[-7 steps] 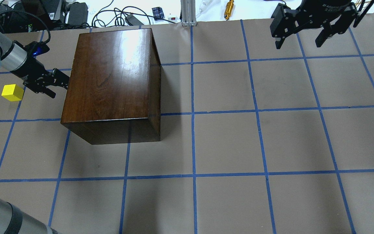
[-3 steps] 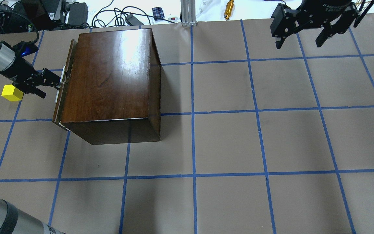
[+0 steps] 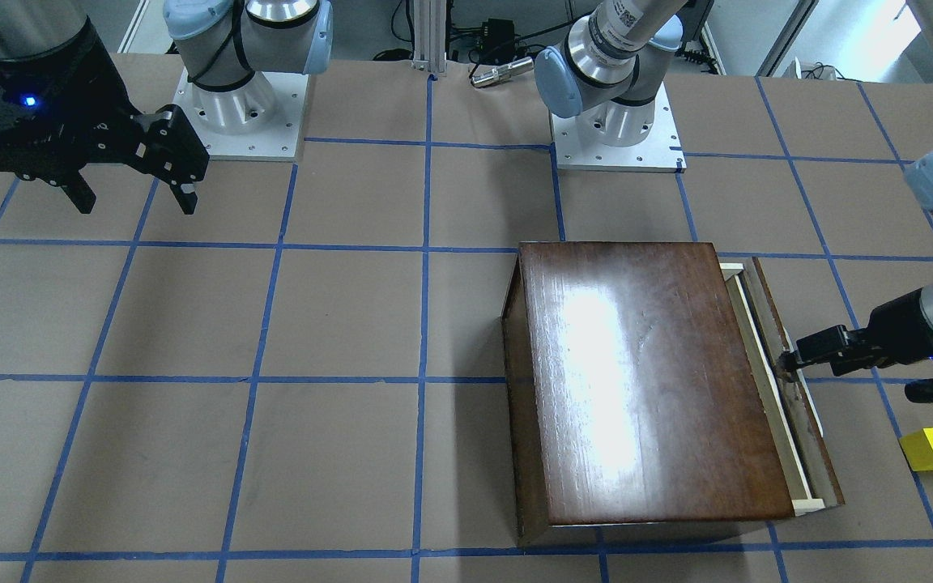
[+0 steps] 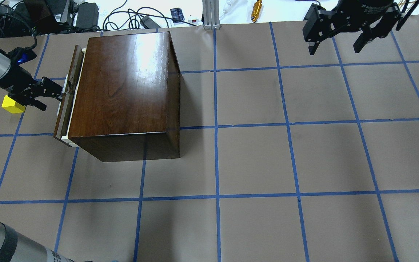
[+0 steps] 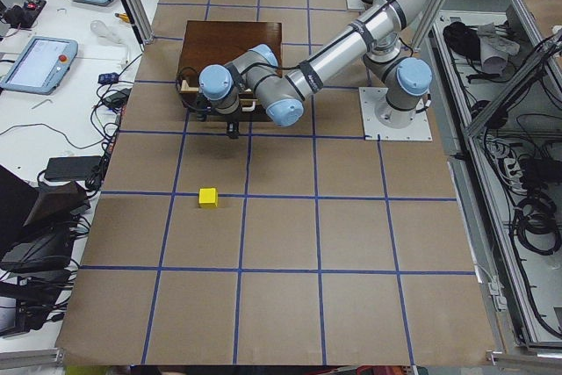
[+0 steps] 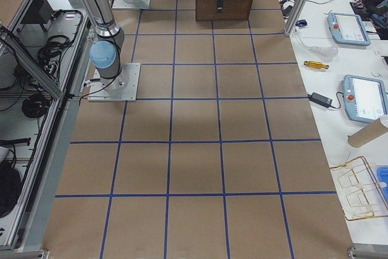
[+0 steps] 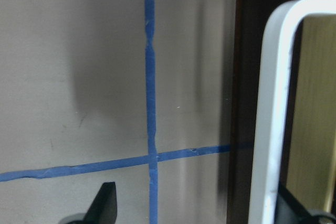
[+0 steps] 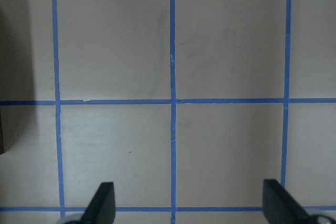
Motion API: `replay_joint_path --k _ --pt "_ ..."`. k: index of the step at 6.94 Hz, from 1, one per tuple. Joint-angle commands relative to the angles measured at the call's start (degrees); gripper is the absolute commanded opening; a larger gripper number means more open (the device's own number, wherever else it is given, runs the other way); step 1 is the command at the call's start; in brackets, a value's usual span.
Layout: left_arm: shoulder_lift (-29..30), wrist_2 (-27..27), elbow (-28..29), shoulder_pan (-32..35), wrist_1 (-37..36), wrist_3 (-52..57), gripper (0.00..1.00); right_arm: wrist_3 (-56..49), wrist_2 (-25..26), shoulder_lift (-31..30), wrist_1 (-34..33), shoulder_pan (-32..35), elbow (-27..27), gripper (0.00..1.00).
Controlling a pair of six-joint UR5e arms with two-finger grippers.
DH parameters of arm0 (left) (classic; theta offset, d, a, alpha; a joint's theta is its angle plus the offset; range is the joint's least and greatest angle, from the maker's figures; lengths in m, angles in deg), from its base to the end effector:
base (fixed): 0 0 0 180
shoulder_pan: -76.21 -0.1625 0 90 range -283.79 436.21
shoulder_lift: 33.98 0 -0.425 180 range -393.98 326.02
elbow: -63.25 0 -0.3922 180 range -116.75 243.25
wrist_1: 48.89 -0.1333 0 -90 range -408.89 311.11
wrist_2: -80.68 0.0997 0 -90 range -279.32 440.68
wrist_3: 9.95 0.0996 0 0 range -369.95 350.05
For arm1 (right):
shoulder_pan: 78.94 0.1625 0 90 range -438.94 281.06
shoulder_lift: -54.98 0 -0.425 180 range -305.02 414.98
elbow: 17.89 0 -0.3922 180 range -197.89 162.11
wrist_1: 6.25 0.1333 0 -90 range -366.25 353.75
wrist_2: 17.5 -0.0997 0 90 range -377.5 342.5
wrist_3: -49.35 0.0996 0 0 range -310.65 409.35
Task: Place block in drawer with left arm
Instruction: 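Pull the drawer outward from the cabinet with the left gripper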
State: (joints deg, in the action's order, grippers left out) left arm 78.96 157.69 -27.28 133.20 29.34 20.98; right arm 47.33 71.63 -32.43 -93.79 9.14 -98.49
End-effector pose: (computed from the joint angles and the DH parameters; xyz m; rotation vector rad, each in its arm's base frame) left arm 0.1981 -0.5908 0.2824 0.0847 -2.8400 -0.0757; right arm 0.1175 -0.5198 0.5418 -0.0036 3.1268 -0.1195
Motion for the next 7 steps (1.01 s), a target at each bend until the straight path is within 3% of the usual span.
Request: replay_joint_path --k 1,7 --pt "0.0 -0.1 0.09 -2.23 -0.09 0.27 1.0 0.0 0.0 -0.04 0.0 0.08 0.0 1.0" --pt "0.08 -0.36 0.35 -5.31 0.0 0.63 1.0 0.0 0.0 0.04 0.0 0.08 0.0 1.0"
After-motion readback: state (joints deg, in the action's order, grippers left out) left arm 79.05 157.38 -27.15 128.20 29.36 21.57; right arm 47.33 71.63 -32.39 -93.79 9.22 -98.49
